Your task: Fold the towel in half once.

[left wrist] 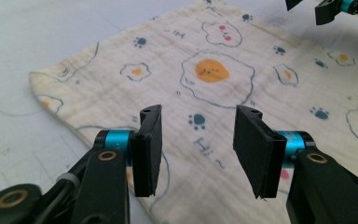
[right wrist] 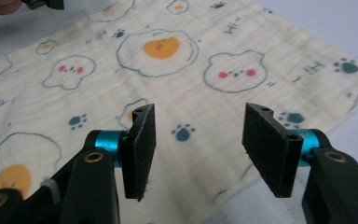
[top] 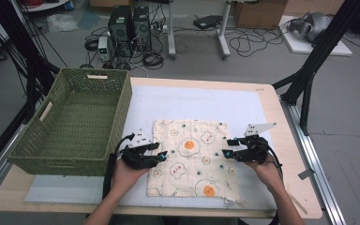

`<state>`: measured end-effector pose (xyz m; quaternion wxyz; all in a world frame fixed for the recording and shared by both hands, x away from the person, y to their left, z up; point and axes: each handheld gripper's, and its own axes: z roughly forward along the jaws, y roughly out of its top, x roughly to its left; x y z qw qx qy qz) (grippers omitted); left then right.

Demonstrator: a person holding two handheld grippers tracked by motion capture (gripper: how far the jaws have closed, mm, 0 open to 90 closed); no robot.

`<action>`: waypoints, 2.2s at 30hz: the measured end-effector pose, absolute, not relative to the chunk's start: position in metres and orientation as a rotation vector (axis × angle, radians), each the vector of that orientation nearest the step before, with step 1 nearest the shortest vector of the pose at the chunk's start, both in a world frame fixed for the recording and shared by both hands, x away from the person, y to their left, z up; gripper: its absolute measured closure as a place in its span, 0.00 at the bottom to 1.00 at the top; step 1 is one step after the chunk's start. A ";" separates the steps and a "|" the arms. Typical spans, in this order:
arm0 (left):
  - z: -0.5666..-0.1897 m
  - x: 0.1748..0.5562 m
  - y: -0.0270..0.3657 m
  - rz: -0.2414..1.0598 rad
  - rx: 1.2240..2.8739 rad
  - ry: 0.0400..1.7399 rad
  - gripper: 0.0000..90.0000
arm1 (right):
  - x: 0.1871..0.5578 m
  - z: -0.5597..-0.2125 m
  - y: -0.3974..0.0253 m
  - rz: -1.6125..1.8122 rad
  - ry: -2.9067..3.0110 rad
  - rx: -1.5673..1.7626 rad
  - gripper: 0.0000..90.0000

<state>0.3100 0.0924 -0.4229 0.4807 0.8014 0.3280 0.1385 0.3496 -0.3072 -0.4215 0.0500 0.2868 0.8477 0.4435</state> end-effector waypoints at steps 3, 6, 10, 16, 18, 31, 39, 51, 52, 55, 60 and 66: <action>-0.421 0.322 0.089 0.353 1.932 0.829 0.62 | 0.361 -0.415 -0.309 1.322 2.580 0.888 0.49; -0.415 0.336 0.085 0.380 1.935 0.860 0.65 | 0.373 -0.407 -0.309 1.310 2.566 0.893 0.50; -0.413 0.355 0.083 0.428 1.940 0.917 0.68 | 0.391 -0.401 -0.307 1.264 2.559 0.906 0.51; -0.432 0.372 0.086 0.456 1.991 1.040 0.71 | 0.405 -0.417 -0.309 1.220 2.547 0.981 0.53; -0.434 0.374 0.086 0.487 1.992 1.067 0.71 | 0.408 -0.422 -0.310 1.196 2.540 0.994 0.54; -0.446 0.382 0.083 0.530 2.040 1.108 0.96 | 0.416 -0.441 -0.306 1.078 2.525 1.062 0.81; -0.440 0.379 0.086 0.516 1.995 1.100 0.99 | 0.416 -0.441 -0.310 1.163 2.552 1.072 0.96; -0.416 0.348 0.092 0.524 1.897 1.004 0.99 | 0.378 -0.403 -0.328 1.343 2.498 0.967 0.95; -0.414 0.343 0.092 0.527 1.900 0.990 0.99 | 0.373 -0.402 -0.330 1.351 2.502 0.956 0.95; -0.412 0.328 0.094 0.523 1.902 0.949 0.99 | 0.354 -0.402 -0.332 1.368 2.517 0.931 0.95; -0.417 0.301 0.099 0.515 1.916 0.905 0.99 | 0.323 -0.407 -0.334 1.396 2.555 0.890 0.95; -0.433 0.281 0.107 0.444 1.994 0.902 0.99 | 0.297 -0.422 -0.332 1.363 2.627 0.878 0.94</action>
